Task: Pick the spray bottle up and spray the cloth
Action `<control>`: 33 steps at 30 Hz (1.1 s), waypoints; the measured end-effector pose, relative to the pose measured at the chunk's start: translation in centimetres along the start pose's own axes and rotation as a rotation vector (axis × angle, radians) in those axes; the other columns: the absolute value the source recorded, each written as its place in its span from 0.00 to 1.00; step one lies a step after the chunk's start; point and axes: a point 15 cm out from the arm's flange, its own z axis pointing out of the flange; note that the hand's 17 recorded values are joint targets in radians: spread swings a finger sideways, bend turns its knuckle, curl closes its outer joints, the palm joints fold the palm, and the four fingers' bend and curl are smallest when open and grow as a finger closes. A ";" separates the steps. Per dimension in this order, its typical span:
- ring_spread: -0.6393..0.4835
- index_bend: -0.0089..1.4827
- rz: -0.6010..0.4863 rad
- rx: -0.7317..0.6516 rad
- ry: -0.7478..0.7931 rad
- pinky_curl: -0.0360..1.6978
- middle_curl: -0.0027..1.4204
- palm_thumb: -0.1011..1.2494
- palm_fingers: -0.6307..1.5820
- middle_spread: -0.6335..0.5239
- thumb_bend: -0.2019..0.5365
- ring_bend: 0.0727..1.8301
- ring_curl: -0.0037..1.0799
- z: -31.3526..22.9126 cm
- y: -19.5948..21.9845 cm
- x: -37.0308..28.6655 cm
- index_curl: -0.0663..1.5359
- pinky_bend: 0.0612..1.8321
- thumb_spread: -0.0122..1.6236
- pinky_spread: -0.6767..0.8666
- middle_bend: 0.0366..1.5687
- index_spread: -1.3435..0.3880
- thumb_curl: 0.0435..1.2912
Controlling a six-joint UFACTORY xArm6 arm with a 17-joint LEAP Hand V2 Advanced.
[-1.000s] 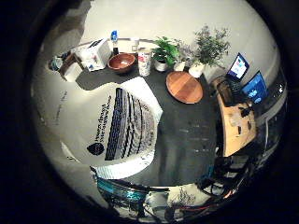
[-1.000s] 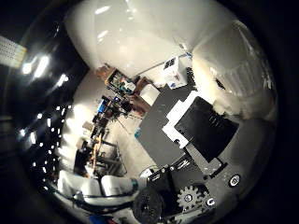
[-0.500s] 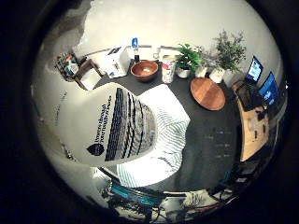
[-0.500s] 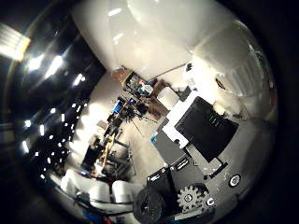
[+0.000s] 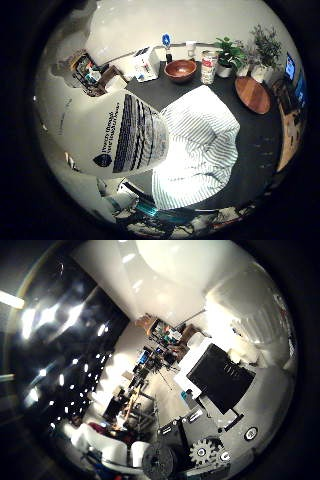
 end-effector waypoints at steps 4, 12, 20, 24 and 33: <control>0.35 0.75 -0.006 0.009 -0.071 0.86 0.71 0.80 0.77 0.36 0.25 0.72 0.83 1.8 0.3 -0.9 0.61 0.56 0.57 0.30 0.78 0.62 0.60; 0.35 0.75 -0.008 0.024 -0.208 0.86 0.71 0.80 0.77 0.36 0.25 0.72 0.83 6.3 1.6 -1.1 0.61 0.56 0.57 0.30 0.78 0.62 0.60; 0.35 0.75 0.014 0.006 -0.262 0.86 0.71 0.80 0.77 0.36 0.25 0.72 0.83 10.5 2.7 -0.4 0.61 0.56 0.57 0.30 0.78 0.62 0.60; 0.35 0.75 0.013 -0.019 -0.271 0.86 0.72 0.81 0.77 0.36 0.25 0.72 0.83 12.2 3.8 -0.2 0.62 0.56 0.57 0.30 0.78 0.62 0.60; 0.34 0.75 0.018 -0.066 -0.285 0.86 0.72 0.81 0.77 0.36 0.25 0.72 0.84 15.2 5.3 1.4 0.62 0.56 0.57 0.30 0.77 0.62 0.61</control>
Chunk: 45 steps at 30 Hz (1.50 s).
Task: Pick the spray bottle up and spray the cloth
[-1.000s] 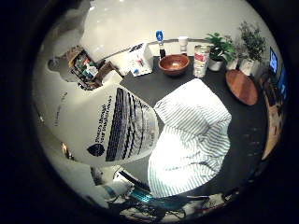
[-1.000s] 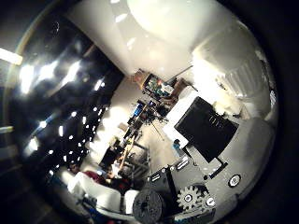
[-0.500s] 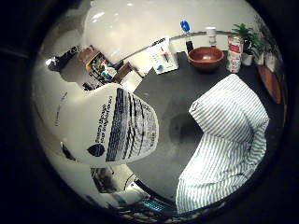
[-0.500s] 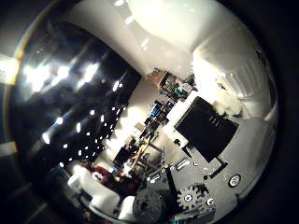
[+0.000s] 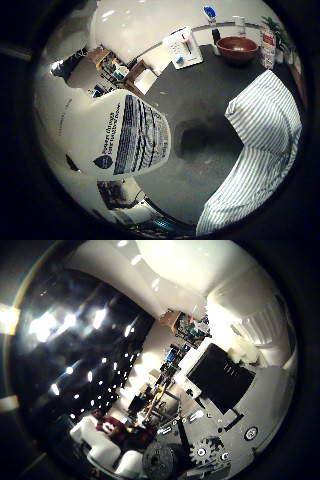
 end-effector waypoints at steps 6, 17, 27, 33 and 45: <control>0.34 0.75 0.019 0.009 -0.013 0.86 0.72 0.80 0.77 0.36 0.25 0.71 0.84 1.3 -0.1 1.4 0.62 0.56 0.57 0.30 0.77 0.62 0.61; 0.35 0.68 0.002 -0.056 -0.094 0.81 0.70 0.73 0.76 0.36 0.24 0.68 0.80 3.3 1.8 1.3 0.61 0.55 0.57 0.29 0.72 0.62 0.56; 0.37 0.52 -0.008 -0.067 -0.076 0.75 0.65 0.69 0.76 0.37 0.23 0.67 0.69 3.4 2.2 1.6 0.60 0.47 0.56 0.26 0.65 0.59 0.50; 0.39 0.39 -0.031 -0.079 -0.028 0.68 0.62 0.68 0.74 0.37 0.23 0.65 0.63 3.2 2.5 2.5 0.61 0.43 0.55 0.21 0.61 0.57 0.48; 0.40 0.18 -0.070 -0.129 0.057 0.60 0.59 0.65 0.57 0.37 0.24 0.60 0.56 2.5 3.0 3.5 0.62 0.35 0.60 0.14 0.51 0.55 0.42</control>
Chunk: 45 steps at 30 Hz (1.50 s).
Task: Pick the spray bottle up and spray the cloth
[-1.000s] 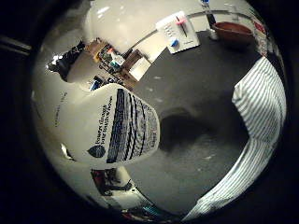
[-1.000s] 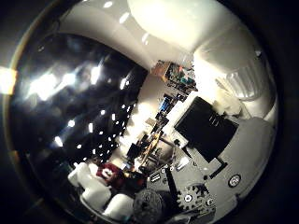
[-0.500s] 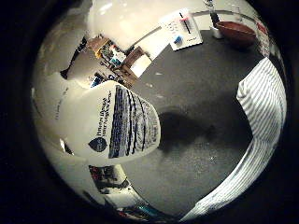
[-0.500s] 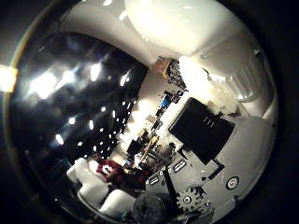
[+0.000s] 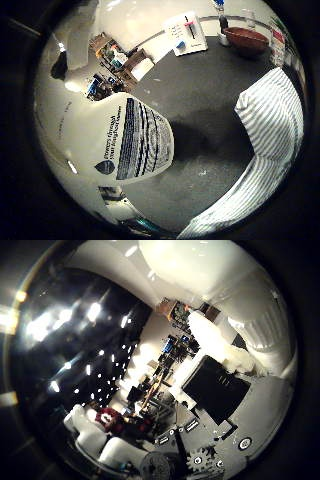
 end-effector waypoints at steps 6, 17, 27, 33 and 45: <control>0.46 0.22 0.006 -0.027 0.012 0.58 0.52 0.62 0.41 0.42 0.24 0.48 0.49 0.1 0.5 0.1 0.55 0.22 0.67 0.31 0.38 0.55 0.38; 0.68 0.15 -0.015 -0.033 0.014 0.42 0.32 0.59 0.32 0.61 0.24 0.22 0.31 -0.4 0.1 -1.4 0.38 0.15 0.69 0.69 0.12 0.59 0.33; 0.72 0.12 -0.014 -0.040 0.060 0.32 0.24 0.57 0.33 0.67 0.24 0.15 0.25 -2.9 0.0 -0.8 0.29 0.15 0.68 0.73 0.09 0.61 0.30; 0.73 0.14 -0.001 -0.031 0.115 0.28 0.21 0.58 0.35 0.68 0.24 0.12 0.23 -6.1 0.5 1.7 0.28 0.14 0.68 0.72 0.09 0.61 0.29; 0.74 0.13 -0.006 0.017 0.215 0.23 0.18 0.58 0.37 0.67 0.24 0.11 0.23 -14.1 0.9 3.7 0.28 0.14 0.68 0.72 0.09 0.61 0.29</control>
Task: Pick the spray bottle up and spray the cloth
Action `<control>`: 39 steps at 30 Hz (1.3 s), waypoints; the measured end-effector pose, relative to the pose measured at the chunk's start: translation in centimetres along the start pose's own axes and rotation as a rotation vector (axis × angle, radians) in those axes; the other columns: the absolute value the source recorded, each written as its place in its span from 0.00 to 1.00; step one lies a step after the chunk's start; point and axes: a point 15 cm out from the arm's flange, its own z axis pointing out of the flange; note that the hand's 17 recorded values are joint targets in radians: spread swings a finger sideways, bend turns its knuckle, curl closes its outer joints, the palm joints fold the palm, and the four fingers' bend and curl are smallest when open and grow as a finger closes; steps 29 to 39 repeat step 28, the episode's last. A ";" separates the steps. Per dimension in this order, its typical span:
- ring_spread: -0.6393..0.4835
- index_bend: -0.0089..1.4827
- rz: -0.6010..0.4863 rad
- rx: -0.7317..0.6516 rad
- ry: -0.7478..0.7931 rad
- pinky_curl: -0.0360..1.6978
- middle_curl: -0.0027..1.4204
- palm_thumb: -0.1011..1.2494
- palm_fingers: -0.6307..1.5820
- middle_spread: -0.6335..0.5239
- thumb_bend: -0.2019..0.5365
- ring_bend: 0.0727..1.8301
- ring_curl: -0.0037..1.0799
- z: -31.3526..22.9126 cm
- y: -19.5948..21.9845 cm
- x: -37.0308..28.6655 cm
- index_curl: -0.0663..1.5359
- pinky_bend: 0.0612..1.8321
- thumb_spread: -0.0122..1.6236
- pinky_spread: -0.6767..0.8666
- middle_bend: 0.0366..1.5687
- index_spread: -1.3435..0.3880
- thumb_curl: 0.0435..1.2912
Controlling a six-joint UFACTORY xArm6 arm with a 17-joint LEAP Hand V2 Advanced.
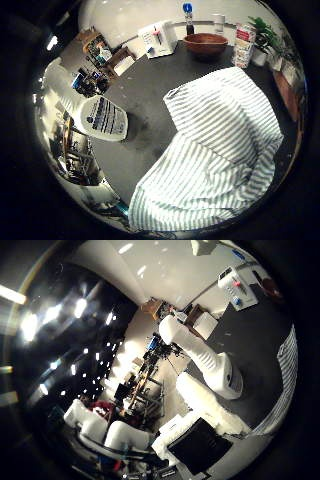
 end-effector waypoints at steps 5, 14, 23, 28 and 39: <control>0.74 0.14 0.015 0.014 0.041 0.22 0.18 0.58 0.37 0.67 0.24 0.10 0.23 -3.1 1.5 0.9 0.28 0.14 0.68 0.72 0.09 0.60 0.28; 0.74 0.14 0.056 0.013 0.094 0.21 0.18 0.58 0.38 0.66 0.25 0.10 0.23 -6.0 4.8 2.5 0.28 0.14 0.68 0.72 0.09 0.60 0.28; 0.74 0.14 0.044 0.049 0.143 0.20 0.18 0.59 0.38 0.66 0.25 0.10 0.24 -10.5 4.1 3.5 0.28 0.13 0.69 0.72 0.09 0.60 0.28; 0.74 0.14 0.080 0.042 0.152 0.20 0.18 0.59 0.38 0.66 0.25 0.10 0.24 -11.8 6.5 4.4 0.28 0.13 0.69 0.72 0.09 0.61 0.28; 0.74 0.14 0.080 0.042 0.152 0.20 0.18 0.59 0.38 0.66 0.25 0.10 0.24 -11.8 6.5 4.4 0.28 0.13 0.69 0.72 0.09 0.61 0.28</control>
